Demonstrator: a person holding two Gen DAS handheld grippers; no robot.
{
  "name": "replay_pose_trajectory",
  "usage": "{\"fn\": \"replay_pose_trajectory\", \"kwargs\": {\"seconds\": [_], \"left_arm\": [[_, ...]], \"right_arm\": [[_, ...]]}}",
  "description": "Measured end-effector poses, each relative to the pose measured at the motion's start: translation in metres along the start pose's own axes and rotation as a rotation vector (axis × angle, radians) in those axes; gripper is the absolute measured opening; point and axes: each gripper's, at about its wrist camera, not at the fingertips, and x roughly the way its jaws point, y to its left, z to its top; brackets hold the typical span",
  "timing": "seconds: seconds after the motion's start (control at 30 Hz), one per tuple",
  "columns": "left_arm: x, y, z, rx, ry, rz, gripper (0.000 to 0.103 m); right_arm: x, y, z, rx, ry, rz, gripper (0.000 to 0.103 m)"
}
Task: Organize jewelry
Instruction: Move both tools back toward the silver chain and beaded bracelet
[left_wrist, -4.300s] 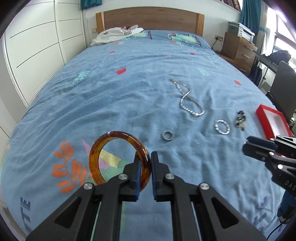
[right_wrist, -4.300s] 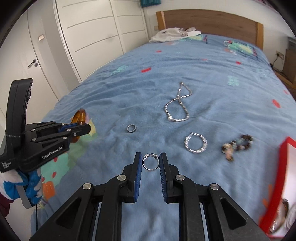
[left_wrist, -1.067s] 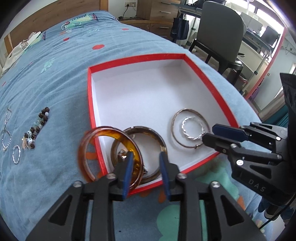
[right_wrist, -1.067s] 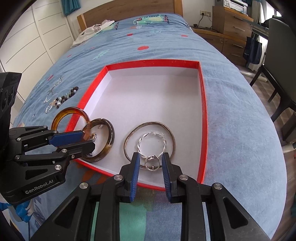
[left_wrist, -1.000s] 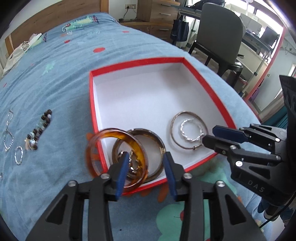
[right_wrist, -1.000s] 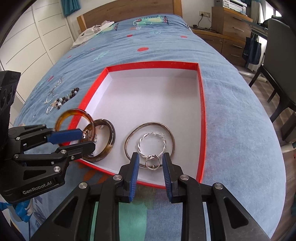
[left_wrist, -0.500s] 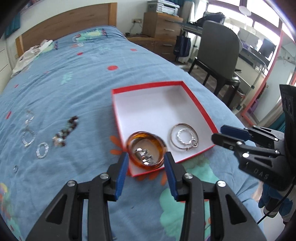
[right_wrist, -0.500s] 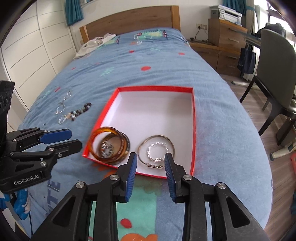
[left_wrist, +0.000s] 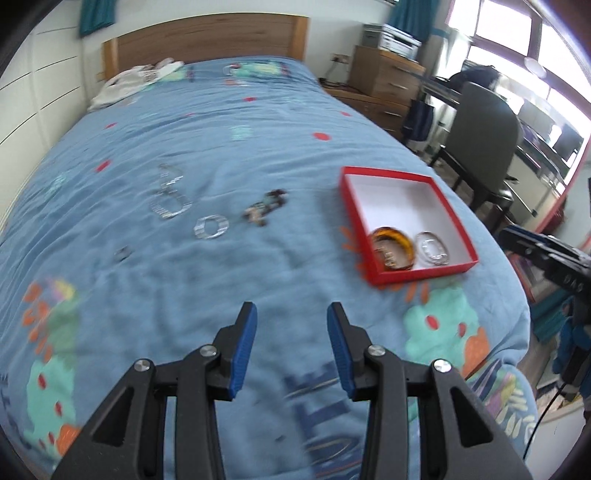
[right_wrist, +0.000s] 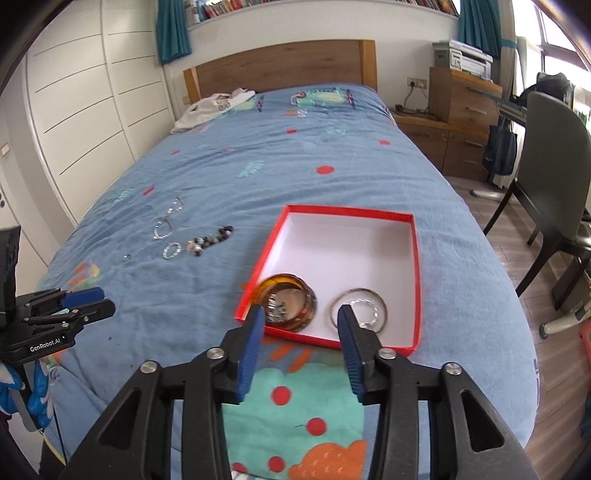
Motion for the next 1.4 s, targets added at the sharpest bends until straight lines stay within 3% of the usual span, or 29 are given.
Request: {"fn": "replay_pose_trajectory", "kwargs": {"seconds": [0.43,0.7,1.07,1.4], "left_arm": [[-0.071,0.091,-0.034,-0.108,-0.083,0.082,0.038],[-0.082,0.148,-0.044,-0.187,-0.089,0.133,0.038],[-0.046,0.195,-0.017,-0.278,-0.058,0.178,0.045],[0.033,0.205,0.032,-0.252,0.030,0.139,0.045]], "right_arm": [[-0.040,0.066,0.011,-0.085,-0.056,0.015,0.041],[-0.030,0.093,0.021,-0.114,-0.051,0.037,0.042],[0.036,0.110,0.039,-0.099,0.023,0.078,0.042],[0.114,0.117,0.072,-0.029,0.078,0.129,0.042]]}}
